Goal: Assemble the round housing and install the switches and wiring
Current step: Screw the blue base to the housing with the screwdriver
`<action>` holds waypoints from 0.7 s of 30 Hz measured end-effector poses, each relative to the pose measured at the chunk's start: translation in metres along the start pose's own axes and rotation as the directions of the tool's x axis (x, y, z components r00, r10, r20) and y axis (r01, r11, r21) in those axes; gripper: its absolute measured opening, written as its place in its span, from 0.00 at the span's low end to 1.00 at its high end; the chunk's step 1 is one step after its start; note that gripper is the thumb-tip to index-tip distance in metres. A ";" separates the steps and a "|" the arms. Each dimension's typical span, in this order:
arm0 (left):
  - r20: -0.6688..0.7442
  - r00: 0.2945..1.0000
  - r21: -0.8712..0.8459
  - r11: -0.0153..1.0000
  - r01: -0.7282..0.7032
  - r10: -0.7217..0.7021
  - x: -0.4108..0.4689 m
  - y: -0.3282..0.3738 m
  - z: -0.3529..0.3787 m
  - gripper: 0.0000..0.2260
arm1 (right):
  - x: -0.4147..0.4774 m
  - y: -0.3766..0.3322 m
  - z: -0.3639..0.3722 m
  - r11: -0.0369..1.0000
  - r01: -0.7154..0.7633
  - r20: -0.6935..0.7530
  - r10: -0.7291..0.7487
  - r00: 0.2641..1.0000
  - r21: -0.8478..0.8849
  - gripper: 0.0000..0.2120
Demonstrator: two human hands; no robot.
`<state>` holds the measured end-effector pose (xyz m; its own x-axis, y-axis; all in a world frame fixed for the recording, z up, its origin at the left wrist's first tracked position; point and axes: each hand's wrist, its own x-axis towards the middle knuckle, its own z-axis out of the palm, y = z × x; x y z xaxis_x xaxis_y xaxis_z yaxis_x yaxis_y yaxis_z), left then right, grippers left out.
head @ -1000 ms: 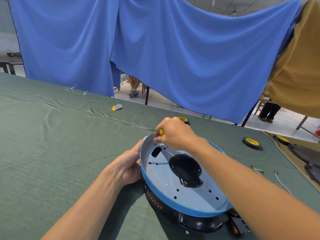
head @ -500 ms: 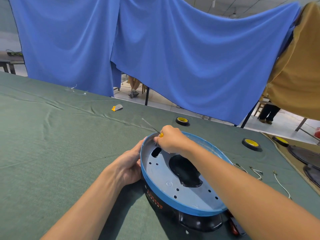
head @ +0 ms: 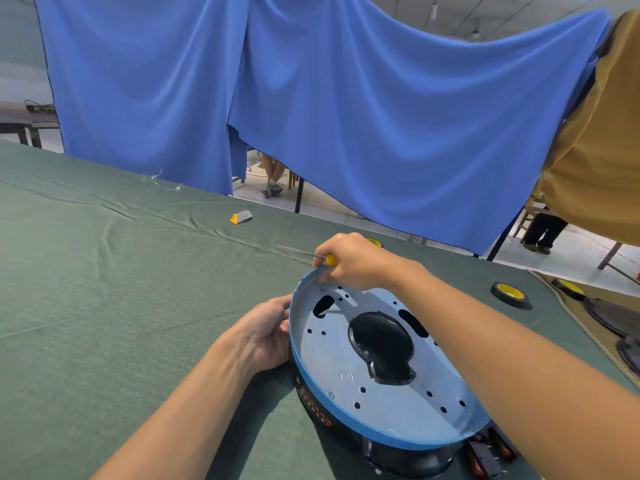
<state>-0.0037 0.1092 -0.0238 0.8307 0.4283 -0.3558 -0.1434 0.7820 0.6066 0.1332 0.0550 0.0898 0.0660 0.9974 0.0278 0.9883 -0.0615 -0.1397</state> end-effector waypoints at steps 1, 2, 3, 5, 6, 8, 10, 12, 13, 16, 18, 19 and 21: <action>-0.001 1.000 -0.005 1.000 0.000 0.000 0.001 0.000 0.000 0.09 | 0.001 0.001 -0.002 1.000 0.004 0.008 -0.004 1.000 0.007 0.04; -0.007 1.000 -0.003 1.000 0.000 0.000 0.001 0.000 0.000 0.10 | 0.000 0.002 -0.003 1.000 0.010 0.020 -0.010 1.000 0.014 0.03; -0.014 1.000 0.001 1.000 0.000 0.000 0.002 0.000 0.000 0.10 | 0.000 0.004 -0.003 1.000 0.014 0.037 -0.015 0.999 0.027 0.03; -0.018 1.000 -0.008 1.000 0.008 -0.008 0.002 0.001 0.000 0.11 | -0.001 0.006 -0.003 0.998 0.008 0.071 -0.012 0.997 0.064 0.02; -0.019 1.000 -0.013 1.000 0.013 -0.013 0.003 0.001 0.000 0.12 | -0.001 0.007 -0.004 0.998 0.002 0.085 -0.008 0.996 0.070 0.03; -0.025 0.999 -0.002 1.000 0.020 -0.020 0.003 0.000 0.000 0.18 | -0.001 0.008 -0.006 0.999 -0.003 0.111 -0.002 0.994 0.048 0.08; -0.028 0.999 0.023 0.999 0.023 -0.022 0.001 0.000 0.001 0.25 | 0.001 0.007 -0.008 1.000 0.002 0.118 -0.003 0.993 0.008 0.11; -0.010 1.000 0.042 0.999 0.015 -0.014 -0.004 0.001 0.003 0.28 | 0.003 0.006 -0.010 1.000 0.012 0.101 -0.013 0.995 0.012 0.10; 0.006 1.000 0.036 0.999 0.013 -0.014 -0.005 0.001 0.004 0.29 | 0.004 0.006 -0.011 1.000 0.018 0.093 -0.019 0.995 0.020 0.10; 0.016 1.000 -0.011 1.000 0.012 -0.012 -0.007 0.001 0.006 0.27 | 0.005 0.004 -0.011 0.999 0.030 0.094 -0.031 0.995 0.012 0.11; -0.018 1.000 -0.034 0.999 -0.009 0.009 -0.006 0.000 0.006 0.25 | 0.005 0.004 -0.011 1.000 0.027 0.098 -0.028 0.995 0.011 0.10; -0.037 0.999 -0.030 0.999 -0.019 0.018 -0.006 0.000 0.006 0.25 | 0.005 0.004 -0.011 1.000 0.023 0.101 -0.024 0.995 0.012 0.10; -0.058 0.998 -0.009 1.000 -0.016 0.016 -0.006 0.001 0.006 0.26 | 0.005 0.002 -0.014 1.000 0.020 0.108 -0.020 0.994 0.005 0.09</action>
<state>-0.0062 0.1045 -0.0172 0.7960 0.4658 -0.3866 -0.1614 0.7789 0.6060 0.1375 0.0597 0.1030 0.0306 0.9966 -0.0763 0.9888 -0.0414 -0.1436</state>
